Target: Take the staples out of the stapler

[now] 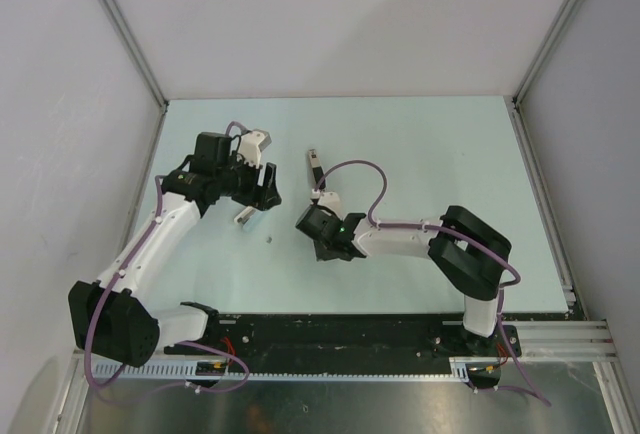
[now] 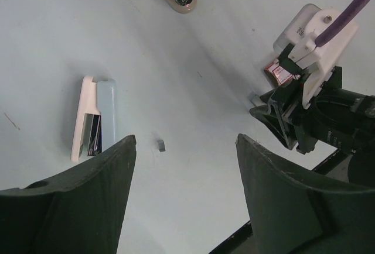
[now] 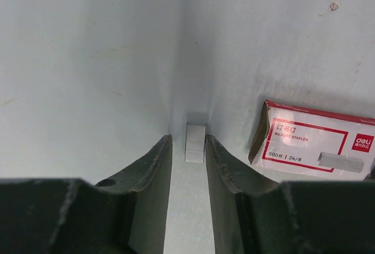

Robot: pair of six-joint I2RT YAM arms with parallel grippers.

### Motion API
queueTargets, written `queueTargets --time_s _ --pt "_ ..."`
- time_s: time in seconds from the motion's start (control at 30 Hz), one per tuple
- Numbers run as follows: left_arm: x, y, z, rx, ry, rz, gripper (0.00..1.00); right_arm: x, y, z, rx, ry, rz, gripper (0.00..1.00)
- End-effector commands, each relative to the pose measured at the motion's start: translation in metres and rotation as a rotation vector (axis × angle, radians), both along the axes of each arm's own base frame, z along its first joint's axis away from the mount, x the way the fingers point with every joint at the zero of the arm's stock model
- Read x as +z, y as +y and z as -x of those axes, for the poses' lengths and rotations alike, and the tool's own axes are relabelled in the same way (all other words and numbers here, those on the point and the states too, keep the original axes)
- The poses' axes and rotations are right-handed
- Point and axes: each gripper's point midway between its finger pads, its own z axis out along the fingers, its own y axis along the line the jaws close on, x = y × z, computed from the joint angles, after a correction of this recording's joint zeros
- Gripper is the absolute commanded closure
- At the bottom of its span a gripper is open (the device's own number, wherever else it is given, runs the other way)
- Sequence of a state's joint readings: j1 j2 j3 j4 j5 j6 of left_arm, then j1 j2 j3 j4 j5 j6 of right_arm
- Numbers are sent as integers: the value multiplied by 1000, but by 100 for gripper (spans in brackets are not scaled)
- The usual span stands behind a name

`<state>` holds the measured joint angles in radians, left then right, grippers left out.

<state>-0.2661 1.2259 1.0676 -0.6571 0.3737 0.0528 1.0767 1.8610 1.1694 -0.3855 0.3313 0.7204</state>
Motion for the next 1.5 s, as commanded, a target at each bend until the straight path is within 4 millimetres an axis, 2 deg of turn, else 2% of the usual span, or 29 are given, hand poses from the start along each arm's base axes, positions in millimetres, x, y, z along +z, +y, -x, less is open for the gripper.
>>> queueTargets --time_s 0.0,0.17,0.33,0.7,0.8,0.9,1.17,1.47 --pt "13 -3 -1 -45 -47 12 26 0 2 -7 -13 -13 14 68" --pt "13 -3 -1 -45 -48 12 27 2 0 -7 -17 -14 16 83" --pt "12 -3 -1 -47 -44 15 27 17 -4 -12 -28 -38 4 95" --pt "14 -4 -3 -47 -45 15 28 72 -43 -29 -102 -109 4 99" --pt "14 -4 -4 -46 -44 17 28 78 -58 -32 -128 -124 25 99" --pt "14 -4 -4 -47 -43 17 28 73 -75 -35 -162 -113 37 99" --pt "14 -5 -4 -50 -43 19 28 43 -116 -37 -241 -65 65 99" --pt "15 -6 -5 -52 -42 24 29 31 -134 -39 -278 -50 88 99"
